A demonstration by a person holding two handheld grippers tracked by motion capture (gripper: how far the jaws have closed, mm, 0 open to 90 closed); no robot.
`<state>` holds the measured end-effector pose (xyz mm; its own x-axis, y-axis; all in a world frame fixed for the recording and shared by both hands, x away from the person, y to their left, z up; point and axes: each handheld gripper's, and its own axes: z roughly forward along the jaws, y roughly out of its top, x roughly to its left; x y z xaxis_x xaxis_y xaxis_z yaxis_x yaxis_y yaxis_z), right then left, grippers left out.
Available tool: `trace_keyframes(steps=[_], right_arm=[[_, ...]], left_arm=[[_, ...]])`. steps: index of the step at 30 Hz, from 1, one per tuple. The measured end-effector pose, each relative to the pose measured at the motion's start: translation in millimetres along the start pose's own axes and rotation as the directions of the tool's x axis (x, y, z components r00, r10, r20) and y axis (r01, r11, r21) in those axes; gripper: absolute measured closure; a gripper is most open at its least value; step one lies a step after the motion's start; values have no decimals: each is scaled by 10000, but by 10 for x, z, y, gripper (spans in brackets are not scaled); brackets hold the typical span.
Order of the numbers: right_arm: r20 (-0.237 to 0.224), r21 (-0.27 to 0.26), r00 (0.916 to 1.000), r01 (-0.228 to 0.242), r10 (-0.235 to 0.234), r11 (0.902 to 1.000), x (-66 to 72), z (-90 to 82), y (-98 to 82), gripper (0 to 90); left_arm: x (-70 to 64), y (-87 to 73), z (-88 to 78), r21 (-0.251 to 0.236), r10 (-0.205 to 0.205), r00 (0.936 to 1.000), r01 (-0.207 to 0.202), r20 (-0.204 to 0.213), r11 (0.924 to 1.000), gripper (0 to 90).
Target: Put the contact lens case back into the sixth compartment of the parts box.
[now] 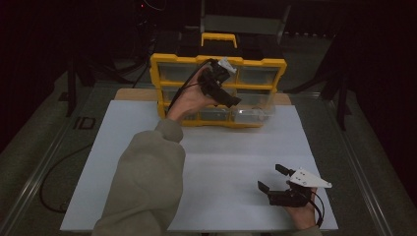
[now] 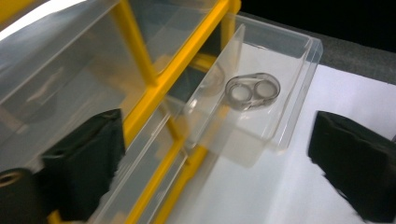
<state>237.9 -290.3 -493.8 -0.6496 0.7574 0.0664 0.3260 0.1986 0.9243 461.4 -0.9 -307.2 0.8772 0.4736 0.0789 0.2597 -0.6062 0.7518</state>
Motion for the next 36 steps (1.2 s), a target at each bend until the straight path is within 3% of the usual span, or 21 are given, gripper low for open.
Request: trace_keyframes(steps=[9,13,17,29,33,36], right_arm=[[-20,83,10000,34,-34,10000,7,13,-6,76],[-37,93,9998,200,-200,9998,8,23,-14,76],[-56,102,9997,220,-220,9997,12,29,-16,76],[-27,144,9997,251,-251,9996,30,42,-17,76],[-47,162,9997,246,-246,9996,41,54,-17,76],[-65,153,9997,239,-238,9996,51,56,-15,76]], left_arm=[[78,-253,-335,-269,-123,9994,114,-331,9996,2],[103,-465,-533,-666,-377,9973,335,-623,9972,1],[99,-640,-649,-714,-529,9947,467,-879,9964,1],[21,-1331,-986,-1424,-1086,9778,835,-1792,9863,0],[-14,-1602,-1052,-1609,-1348,9699,1028,-2026,9816,0],[-56,-1823,-1102,-1918,-1635,9604,1207,-2256,9740,0]])
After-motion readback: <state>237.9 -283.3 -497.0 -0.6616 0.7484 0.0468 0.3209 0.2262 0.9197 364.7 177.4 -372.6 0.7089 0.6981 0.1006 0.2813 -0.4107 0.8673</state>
